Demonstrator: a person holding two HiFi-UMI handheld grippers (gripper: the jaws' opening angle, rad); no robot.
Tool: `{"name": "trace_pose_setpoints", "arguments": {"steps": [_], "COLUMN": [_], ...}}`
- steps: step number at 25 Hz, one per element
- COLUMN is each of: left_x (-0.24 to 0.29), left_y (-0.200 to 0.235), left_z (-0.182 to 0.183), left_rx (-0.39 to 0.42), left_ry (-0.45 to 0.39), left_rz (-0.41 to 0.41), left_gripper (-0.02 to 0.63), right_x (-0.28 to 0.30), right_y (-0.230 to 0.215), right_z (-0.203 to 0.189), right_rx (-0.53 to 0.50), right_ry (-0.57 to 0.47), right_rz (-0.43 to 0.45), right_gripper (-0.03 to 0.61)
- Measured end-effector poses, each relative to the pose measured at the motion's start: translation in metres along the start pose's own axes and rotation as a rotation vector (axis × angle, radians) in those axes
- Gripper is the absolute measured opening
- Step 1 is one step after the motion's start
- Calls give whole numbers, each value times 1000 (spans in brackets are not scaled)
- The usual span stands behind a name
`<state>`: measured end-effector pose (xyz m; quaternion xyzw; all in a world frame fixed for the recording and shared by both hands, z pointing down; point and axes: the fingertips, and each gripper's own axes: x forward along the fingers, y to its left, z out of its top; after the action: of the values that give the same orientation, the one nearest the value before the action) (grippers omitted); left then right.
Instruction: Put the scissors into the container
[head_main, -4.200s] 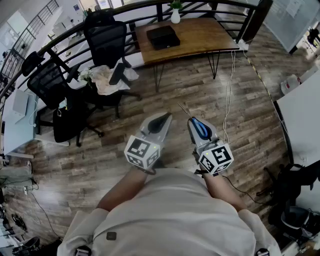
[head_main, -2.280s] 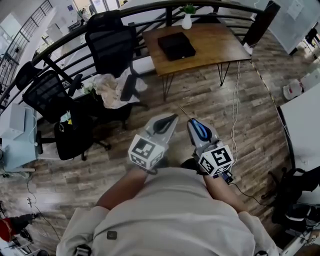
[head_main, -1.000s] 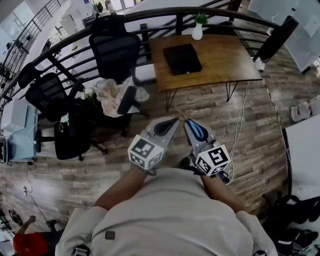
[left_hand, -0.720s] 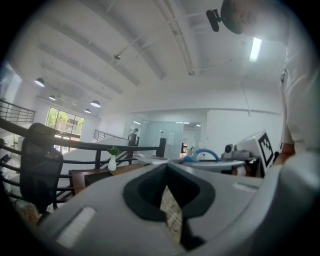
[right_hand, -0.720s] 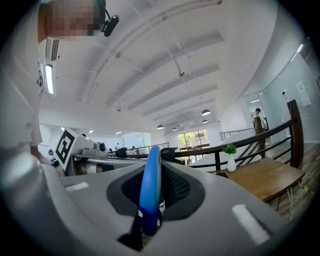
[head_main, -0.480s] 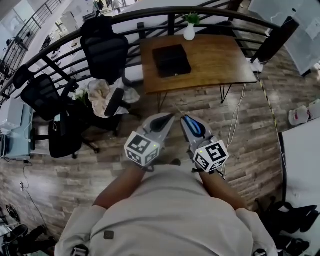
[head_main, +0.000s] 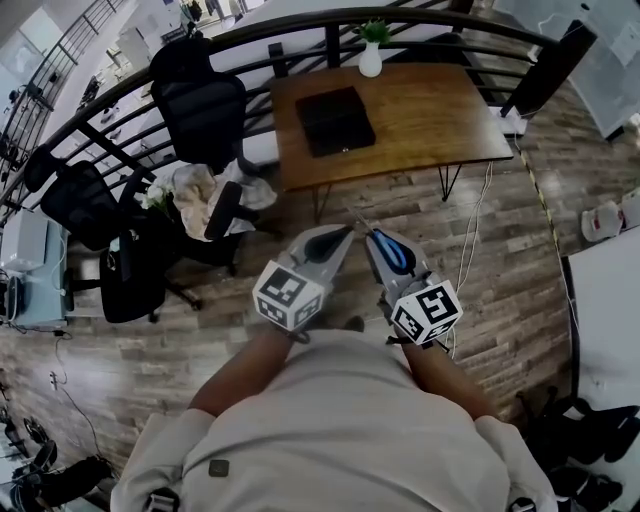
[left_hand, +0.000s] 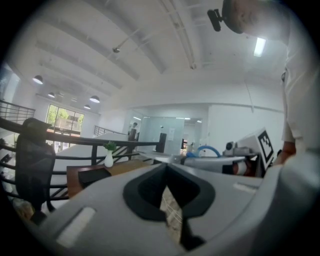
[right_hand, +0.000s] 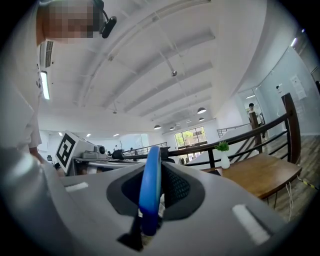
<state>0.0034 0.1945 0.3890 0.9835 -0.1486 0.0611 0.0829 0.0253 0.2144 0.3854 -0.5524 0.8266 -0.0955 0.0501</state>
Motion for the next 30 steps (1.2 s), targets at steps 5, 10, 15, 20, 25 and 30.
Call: {"name": "trace_pose_setpoints", "arguments": {"steps": [5,10,15,20,25,30], "left_x": [11,17,21,29,29,15], "left_y": [11,32,59,94,146,210], "left_z": [-3,2,4,11,29,60], "left_rx": [-16,-13,-27,-32,-9,15], "left_ry": [8,4,1,-10,-21,-36], "left_rz": [1,5,9,-16,-39,-61], "left_gripper": [3,3,3,3,3,3], "right_x": [12,32,56,91,142,206], "right_y": [-10,-16,-24,-36,-44,-38], "right_z": [3,8,9,10,24,41], "right_rx": [-41,-66,-64,-64,-72,-51], "right_ry": [2,4,14,22,-2,-33], "right_rz": [6,10,5,-15,-41,-59], "right_gripper": [49,49,49,49,49,49]}}
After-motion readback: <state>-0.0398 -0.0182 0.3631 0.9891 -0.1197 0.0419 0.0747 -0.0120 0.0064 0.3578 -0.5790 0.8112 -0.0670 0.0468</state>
